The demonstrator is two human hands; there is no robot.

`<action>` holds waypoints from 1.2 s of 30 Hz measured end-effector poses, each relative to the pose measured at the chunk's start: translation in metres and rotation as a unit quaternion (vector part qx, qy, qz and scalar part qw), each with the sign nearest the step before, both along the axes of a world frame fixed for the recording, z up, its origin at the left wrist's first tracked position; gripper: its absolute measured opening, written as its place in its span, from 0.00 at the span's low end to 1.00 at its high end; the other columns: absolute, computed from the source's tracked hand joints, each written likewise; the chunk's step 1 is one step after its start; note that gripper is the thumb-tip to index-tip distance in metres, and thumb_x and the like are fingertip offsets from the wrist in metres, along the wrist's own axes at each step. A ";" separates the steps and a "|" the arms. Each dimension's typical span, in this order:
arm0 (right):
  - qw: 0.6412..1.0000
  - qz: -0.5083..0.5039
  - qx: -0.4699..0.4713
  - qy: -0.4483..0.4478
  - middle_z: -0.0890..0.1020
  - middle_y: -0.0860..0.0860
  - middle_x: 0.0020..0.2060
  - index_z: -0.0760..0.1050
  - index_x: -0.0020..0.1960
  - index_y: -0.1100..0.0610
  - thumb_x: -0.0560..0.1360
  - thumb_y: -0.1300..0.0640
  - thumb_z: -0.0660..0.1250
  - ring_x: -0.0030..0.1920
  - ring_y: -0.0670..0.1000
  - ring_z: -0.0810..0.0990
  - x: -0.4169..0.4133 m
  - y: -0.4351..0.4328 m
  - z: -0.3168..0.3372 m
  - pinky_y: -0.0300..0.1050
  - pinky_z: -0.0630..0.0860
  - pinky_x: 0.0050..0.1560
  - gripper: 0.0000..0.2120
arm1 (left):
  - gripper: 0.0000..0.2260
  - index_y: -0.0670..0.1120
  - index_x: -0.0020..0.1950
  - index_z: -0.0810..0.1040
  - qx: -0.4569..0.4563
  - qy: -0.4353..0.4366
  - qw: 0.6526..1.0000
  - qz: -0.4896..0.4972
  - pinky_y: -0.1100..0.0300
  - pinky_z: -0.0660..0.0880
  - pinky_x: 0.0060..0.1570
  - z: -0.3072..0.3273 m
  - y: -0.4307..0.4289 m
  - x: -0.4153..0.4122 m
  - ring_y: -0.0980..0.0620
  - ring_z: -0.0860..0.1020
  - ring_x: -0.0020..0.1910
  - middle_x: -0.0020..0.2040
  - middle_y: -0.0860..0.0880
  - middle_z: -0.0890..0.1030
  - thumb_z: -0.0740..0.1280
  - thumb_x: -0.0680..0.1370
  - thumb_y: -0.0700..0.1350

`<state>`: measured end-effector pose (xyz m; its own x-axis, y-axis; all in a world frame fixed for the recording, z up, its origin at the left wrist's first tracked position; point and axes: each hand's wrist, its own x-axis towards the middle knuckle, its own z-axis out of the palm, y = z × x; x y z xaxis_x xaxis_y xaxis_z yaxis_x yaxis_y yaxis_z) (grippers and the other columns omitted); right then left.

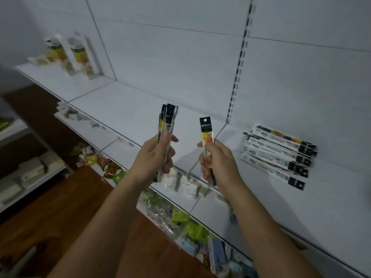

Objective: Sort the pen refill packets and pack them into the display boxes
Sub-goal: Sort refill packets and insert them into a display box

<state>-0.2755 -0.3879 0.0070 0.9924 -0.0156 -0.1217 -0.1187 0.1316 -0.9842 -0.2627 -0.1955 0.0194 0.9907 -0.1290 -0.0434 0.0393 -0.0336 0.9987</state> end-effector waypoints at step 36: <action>0.942 0.323 -0.059 -0.075 0.80 0.54 0.37 0.79 0.52 0.51 0.87 0.48 0.57 0.31 0.51 0.77 0.333 0.617 0.032 0.48 0.77 0.34 0.13 | 0.26 0.45 0.48 0.76 -0.013 0.032 0.929 0.369 0.54 0.61 0.31 0.024 0.585 0.224 0.51 0.65 0.27 0.32 0.51 0.68 0.56 0.83 0.67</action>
